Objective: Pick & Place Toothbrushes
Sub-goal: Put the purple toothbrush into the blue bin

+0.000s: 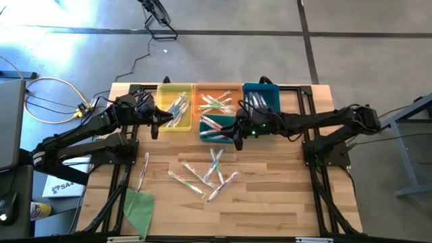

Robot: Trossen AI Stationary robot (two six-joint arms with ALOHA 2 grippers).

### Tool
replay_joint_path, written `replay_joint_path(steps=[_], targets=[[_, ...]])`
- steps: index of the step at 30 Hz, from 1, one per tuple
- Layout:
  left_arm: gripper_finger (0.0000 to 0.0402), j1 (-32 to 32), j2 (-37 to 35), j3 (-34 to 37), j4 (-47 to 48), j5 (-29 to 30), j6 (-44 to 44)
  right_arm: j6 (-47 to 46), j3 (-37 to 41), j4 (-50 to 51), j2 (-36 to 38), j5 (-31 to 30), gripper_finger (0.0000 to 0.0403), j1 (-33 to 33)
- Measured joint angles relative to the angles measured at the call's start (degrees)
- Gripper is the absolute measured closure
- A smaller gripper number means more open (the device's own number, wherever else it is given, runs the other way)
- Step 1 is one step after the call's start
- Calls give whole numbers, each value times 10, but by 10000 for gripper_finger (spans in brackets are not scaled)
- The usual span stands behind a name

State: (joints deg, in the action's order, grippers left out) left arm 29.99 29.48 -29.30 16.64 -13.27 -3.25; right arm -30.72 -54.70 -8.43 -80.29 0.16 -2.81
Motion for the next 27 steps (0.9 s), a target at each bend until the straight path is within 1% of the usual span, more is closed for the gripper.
replay_joint_path(steps=[3, 6, 11, 14, 17, 20, 23, 27], targets=[[337, 0, 0, 0, -2, -25, 0, -11, 0, -12, 0, 0, 317, 14], [337, 0, 0, 0, -1, -40, 0, -4, 0, -40, 0, 3, 317, 27], [337, 0, 0, 0, -6, -41, -4, 49, 0, -104, 0, 4, 320, 42], [337, 0, 0, 0, -19, -41, -13, 48, 0, -116, 0, -5, 319, 47], [337, 0, 0, 0, -47, -41, -15, 35, 0, -119, 0, 26, 318, 48], [337, 0, 0, 0, -62, -41, -14, 85, 0, -116, 0, 34, 320, 66], [337, 0, 0, 0, -62, -41, -14, 143, 0, -115, 0, 9, 323, 86], [337, 0, 0, 0, -61, -41, -14, 198, -4, -109, 0, -15, 321, 103]])
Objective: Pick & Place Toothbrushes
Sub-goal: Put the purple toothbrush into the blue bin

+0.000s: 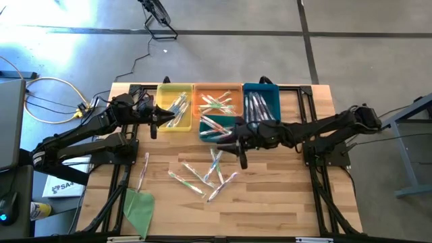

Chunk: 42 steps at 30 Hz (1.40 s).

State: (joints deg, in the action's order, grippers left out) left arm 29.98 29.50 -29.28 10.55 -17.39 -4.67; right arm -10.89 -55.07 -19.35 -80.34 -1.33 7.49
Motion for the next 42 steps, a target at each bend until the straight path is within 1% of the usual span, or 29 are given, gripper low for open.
replay_joint_path(steps=[4, 8, 12, 15, 20, 23, 26, 32, 35, 38, 42], targets=[[337, 0, 0, 0, 0, 3, 4, 21, -14, 44, 0, -3, 319, 8], [337, 0, 0, 0, 0, 8, 5, 22, -26, 118, 0, 2, 319, 17], [337, 0, 0, 0, 1, 22, 5, 22, -26, 185, 0, 0, 318, 31], [337, 0, 3, 0, 4, 42, 28, 22, -26, 238, 0, -1, 318, 38], [337, 0, 4, 0, 22, 46, 31, 18, -26, 299, -8, 1, 318, 42], [337, 0, 5, 0, 38, 46, 29, 12, -26, 299, -21, 22, 317, 44], [337, 0, 5, 0, 50, 46, 28, 16, -26, 296, -40, 32, 304, 49], [337, 0, 8, 0, 76, 46, 32, 12, -26, 295, -88, 28, 242, 59], [337, 0, 8, 0, 92, 47, 32, 5, -26, 295, -114, 30, 219, 60], [337, 0, 8, 0, 110, 49, 30, 6, -26, 295, -139, 42, 211, 60], [337, 0, 8, 0, 126, 49, 29, 6, -26, 294, -162, 43, 212, 60]])
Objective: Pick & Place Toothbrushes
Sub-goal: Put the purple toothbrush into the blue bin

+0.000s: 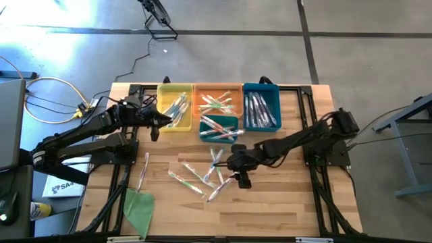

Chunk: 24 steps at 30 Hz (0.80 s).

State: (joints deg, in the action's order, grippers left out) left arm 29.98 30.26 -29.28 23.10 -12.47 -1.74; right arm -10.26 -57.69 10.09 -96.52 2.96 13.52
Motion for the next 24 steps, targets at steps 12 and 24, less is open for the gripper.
replay_joint_path(steps=[12, 24], targets=[[337, 0, 0, 0, 15, 2, 0, 73, 0, 11, -24, 0, 215, 8], [337, 0, 0, 0, 16, 6, 0, 58, -1, 5, -56, -1, 215, 8]])
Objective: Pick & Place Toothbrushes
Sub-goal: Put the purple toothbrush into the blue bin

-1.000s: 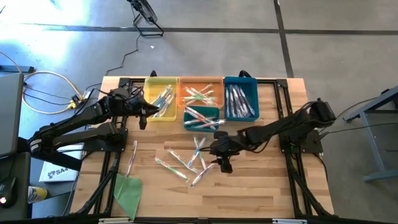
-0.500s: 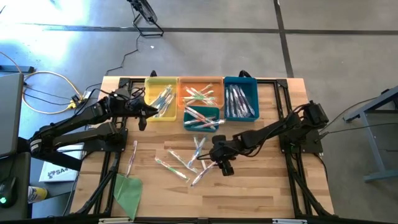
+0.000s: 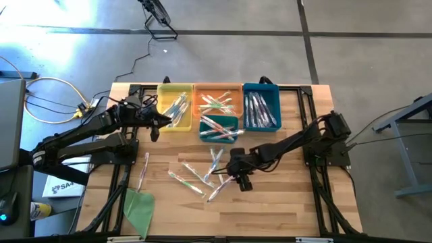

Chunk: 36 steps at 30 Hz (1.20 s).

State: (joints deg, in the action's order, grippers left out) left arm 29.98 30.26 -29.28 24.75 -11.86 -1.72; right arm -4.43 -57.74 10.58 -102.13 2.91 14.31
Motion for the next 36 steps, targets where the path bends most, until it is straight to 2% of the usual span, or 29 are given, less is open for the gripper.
replay_joint_path(steps=[4, 12, 19, 36], targets=[[337, 0, 0, 0, 10, 0, 0, -7, 1, -10, -21, -2, 215, 2], [337, 0, 0, 0, 26, 3, 0, -2, 0, -2, -26, -42, 215, 3], [337, 0, 0, 0, 25, 5, 0, -3, -1, 7, -49, -43, 215, 4], [337, 0, 0, 0, 25, 6, 0, -3, 0, 8, -49, -43, 215, 7]])
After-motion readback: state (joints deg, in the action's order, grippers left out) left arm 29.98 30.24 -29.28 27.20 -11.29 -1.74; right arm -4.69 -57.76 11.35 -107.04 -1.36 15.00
